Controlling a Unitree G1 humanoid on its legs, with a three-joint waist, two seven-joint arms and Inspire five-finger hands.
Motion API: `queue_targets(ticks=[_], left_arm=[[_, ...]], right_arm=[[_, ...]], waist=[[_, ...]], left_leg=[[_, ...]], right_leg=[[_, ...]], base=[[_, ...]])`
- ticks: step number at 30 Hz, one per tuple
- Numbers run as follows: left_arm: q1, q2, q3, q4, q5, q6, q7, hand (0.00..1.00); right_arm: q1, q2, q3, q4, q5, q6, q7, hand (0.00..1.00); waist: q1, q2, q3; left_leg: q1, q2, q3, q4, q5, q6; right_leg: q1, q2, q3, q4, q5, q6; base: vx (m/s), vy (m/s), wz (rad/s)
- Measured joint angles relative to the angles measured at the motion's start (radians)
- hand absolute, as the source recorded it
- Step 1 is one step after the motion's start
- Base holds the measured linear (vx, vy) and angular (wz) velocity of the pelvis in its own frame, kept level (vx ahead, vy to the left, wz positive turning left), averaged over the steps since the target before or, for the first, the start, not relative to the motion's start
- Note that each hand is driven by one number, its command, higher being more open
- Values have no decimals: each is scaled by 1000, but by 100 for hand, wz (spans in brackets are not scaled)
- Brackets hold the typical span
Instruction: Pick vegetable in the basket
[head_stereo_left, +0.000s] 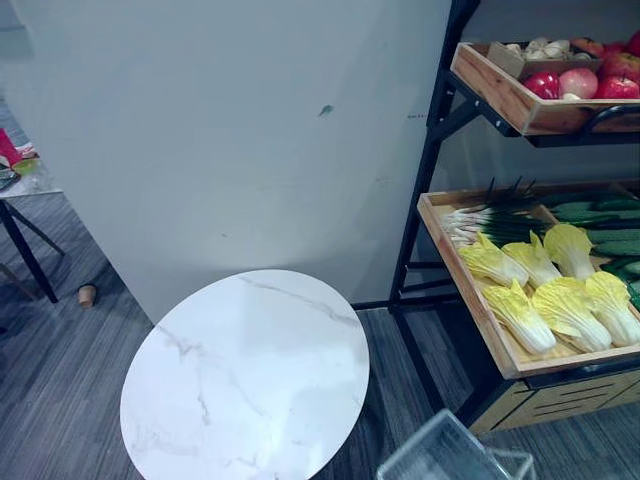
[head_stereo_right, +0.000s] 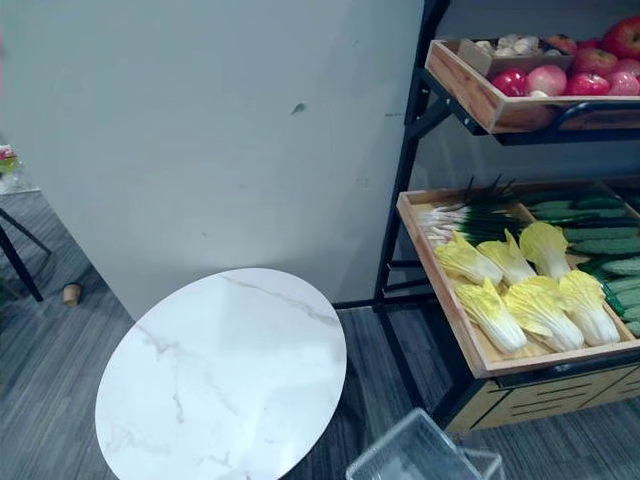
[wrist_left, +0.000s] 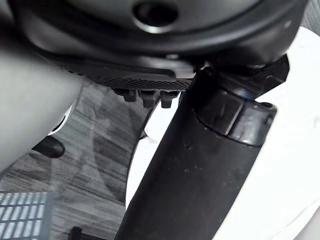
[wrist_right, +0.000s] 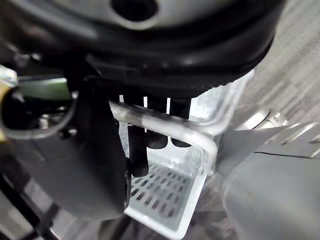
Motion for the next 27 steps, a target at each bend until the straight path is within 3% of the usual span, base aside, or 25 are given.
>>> queue_targets(ticks=[4, 6, 10, 14, 27], left_arm=[[0, 3, 34, 24, 10, 4, 0, 100], [1, 8, 34, 27, 10, -1, -1, 100], [-4, 10, 33, 34, 10, -6, -2, 100], [-11, 4, 32, 34, 8, -11, -13, 100], [-6, -5, 11, 34, 27, -53, -21, 100]], right_arm=[[31, 2, -199, 17, 12, 9, -47, 0], [44, 1, -224, 19, 23, 9, -41, 0], [53, 14, -222, 20, 40, 2, -6, 0], [51, 62, -178, 22, 39, -35, 28, 0], [21, 98, -40, 23, 37, -51, 37, 0]], waist=[[-7, -6, 4], [-13, -12, 8], [-35, -16, 10], [-35, -17, 11], [-23, -17, 13]], left_leg=[[17, 1, 33, 0, -13, -5], [27, 2, 47, 0, -19, -11], [32, 2, 55, 0, -24, -11], [32, 2, 56, 0, -24, -11], [30, -11, 6, 0, -23, -9]], right_leg=[[4, 2, 30, -2, 1, -1], [5, 4, 45, -4, 1, -1], [4, 4, 53, -5, 0, 1], [4, 4, 54, -5, 0, 1], [27, -10, 2, -4, -16, 3]], base=[[42, 4, -23], [29, -7, -27], [-3, -6, -8], [0, 0, 0], [-17, -6, 12]])
